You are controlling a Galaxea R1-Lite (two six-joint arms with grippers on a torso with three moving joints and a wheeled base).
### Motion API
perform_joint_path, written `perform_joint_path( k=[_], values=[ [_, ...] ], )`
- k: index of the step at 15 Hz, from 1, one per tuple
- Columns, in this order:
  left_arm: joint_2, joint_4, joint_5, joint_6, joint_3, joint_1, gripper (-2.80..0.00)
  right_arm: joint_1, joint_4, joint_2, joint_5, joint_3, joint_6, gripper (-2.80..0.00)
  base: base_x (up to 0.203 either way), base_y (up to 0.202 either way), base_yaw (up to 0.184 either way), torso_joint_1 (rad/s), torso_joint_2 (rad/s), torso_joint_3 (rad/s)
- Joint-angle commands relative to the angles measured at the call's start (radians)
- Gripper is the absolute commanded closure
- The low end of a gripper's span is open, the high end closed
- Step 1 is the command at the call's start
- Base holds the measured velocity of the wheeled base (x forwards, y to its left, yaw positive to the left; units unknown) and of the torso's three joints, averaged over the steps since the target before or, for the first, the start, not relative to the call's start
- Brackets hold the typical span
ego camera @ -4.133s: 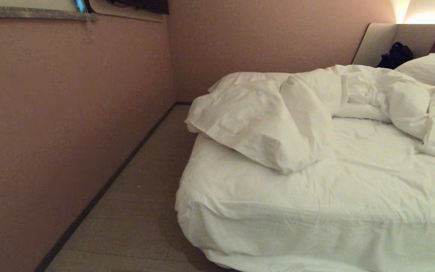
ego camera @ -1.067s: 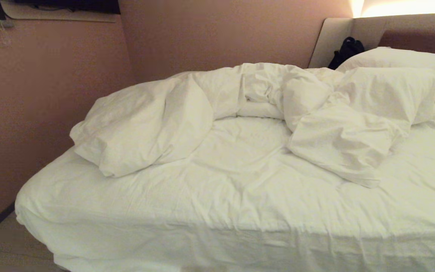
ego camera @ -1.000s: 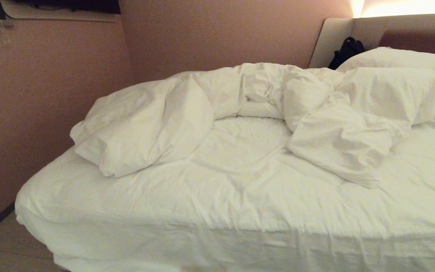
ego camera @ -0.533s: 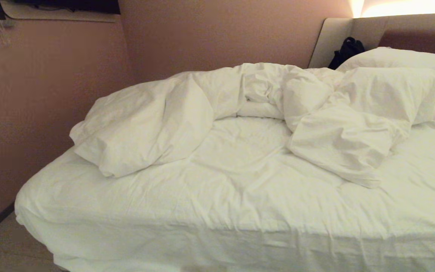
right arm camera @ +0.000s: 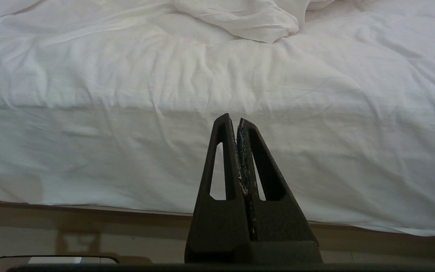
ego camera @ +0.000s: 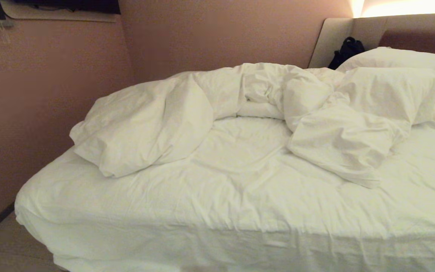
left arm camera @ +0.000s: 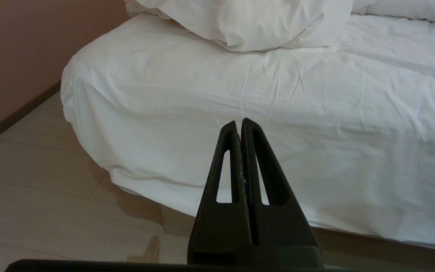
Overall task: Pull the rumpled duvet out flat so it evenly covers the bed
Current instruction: Hold the folded corner of the quilt
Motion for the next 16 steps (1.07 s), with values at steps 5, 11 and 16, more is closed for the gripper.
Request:
perform_joint_path(
  k=[5, 11, 16],
  values=[
    [0.0, 0.0, 0.004, 0.003, -0.001, 0.0, 0.0, 0.0, 0.0, 0.0, 0.0, 0.0, 0.0, 0.0, 0.0, 0.0, 0.0, 0.0, 0.0, 0.0],
    [0.095, 0.049, -0.021, -0.004, -0.172, 0.001, 0.0, 0.0, 0.0, 0.0, 0.0, 0.0, 0.0, 0.0, 0.0, 0.0, 0.0, 0.0, 0.0, 0.0],
    [0.443, 0.012, -0.06, -0.041, -0.276, -0.001, 0.0, 0.0, 0.0, 0.0, 0.0, 0.0, 0.0, 0.0, 0.0, 0.0, 0.0, 0.0, 0.0, 0.0]
  ],
)
